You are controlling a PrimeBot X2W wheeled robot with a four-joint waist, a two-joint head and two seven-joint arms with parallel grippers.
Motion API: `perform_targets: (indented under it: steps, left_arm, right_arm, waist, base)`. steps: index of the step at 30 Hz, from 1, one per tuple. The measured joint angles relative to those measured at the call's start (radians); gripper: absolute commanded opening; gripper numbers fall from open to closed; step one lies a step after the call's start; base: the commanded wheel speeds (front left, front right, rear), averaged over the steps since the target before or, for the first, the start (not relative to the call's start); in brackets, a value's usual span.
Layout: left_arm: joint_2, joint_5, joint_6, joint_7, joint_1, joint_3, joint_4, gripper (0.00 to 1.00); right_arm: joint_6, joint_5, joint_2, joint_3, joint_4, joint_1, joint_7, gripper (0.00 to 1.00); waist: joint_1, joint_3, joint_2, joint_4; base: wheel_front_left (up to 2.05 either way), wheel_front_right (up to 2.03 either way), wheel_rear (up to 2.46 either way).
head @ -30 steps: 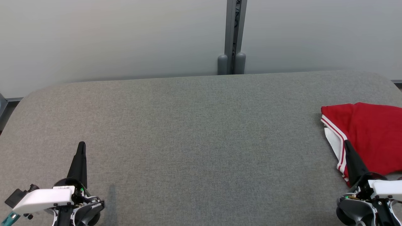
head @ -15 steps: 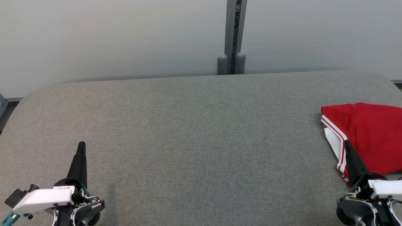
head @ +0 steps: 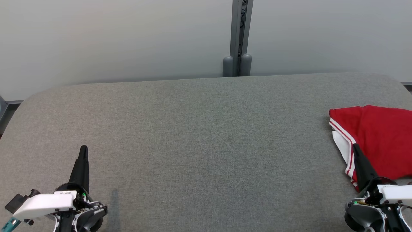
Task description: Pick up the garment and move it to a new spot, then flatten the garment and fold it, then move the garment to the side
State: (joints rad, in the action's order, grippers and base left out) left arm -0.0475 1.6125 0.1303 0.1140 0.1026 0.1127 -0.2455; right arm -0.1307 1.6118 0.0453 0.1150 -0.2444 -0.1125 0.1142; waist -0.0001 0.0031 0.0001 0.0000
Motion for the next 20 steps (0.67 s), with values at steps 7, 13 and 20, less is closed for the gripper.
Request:
perform_targets:
  steps: [7, 13, 20]
  left_arm:
    - [0.000, 0.000, 0.000, 0.000, 0.000, 0.000, 0.000, 0.00]
    - [0.000, 0.000, 0.000, 0.000, 0.000, 0.000, 0.000, 0.00]
    - [0.000, 0.000, 0.000, 0.000, 0.000, 0.000, 0.000, 0.00]
  right_arm:
    - [0.000, 0.000, 0.000, 0.000, 0.000, 0.000, 0.000, 0.00]
    - [0.000, 0.000, 0.000, 0.000, 0.000, 0.000, 0.000, 0.00]
    - [0.000, 0.000, 0.000, 0.000, 0.000, 0.000, 0.000, 0.00]
  waist:
    - [0.0001, 0.000, 0.0000, 0.000]
    - [0.0001, 0.000, 0.0000, 0.000]
    - [0.0000, 0.000, 0.0000, 0.000]
  base:
    - [0.00, 0.00, 0.00]
    - [0.00, 0.00, 0.00]
    - [0.00, 0.00, 0.00]
